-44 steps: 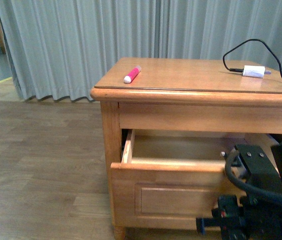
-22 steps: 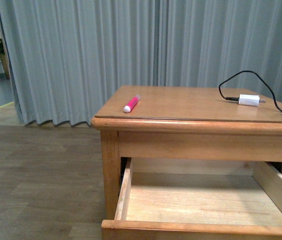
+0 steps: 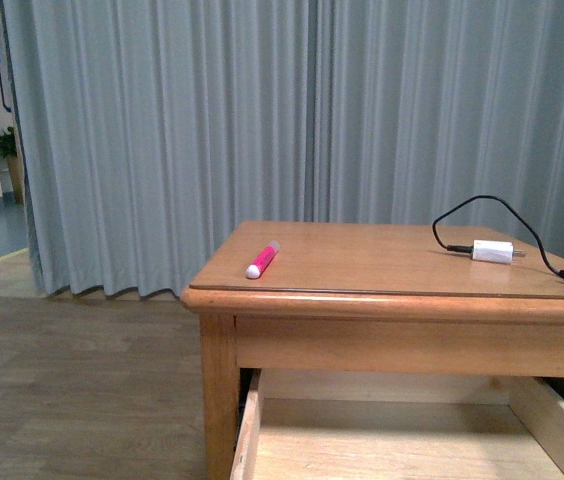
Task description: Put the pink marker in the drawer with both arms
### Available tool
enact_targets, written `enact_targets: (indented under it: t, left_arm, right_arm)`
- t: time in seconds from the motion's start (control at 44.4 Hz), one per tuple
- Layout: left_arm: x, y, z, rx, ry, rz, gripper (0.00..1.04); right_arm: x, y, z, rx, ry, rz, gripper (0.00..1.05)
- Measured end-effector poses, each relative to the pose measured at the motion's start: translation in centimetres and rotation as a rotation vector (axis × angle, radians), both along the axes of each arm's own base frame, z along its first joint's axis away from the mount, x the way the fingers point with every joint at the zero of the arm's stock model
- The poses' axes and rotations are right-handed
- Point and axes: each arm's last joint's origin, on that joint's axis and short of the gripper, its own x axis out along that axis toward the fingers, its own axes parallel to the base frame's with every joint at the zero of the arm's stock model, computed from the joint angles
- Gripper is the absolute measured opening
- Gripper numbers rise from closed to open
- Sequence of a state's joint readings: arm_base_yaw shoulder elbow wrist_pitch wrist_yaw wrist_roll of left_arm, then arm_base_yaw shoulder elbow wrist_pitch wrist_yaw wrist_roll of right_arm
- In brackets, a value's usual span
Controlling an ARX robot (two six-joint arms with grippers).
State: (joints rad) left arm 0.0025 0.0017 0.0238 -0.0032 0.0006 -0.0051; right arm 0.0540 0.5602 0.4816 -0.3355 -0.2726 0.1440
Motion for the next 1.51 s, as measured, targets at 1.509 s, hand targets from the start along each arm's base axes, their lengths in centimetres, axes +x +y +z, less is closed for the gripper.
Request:
enact_targets:
  t: [1.509]
  left_arm:
    - [34.0, -16.1, 10.7, 0.019, 0.339, -0.094, 0.99]
  right_arm:
    - [-0.2, 0.0, -0.3, 0.008, 0.009, -0.004, 0.96]
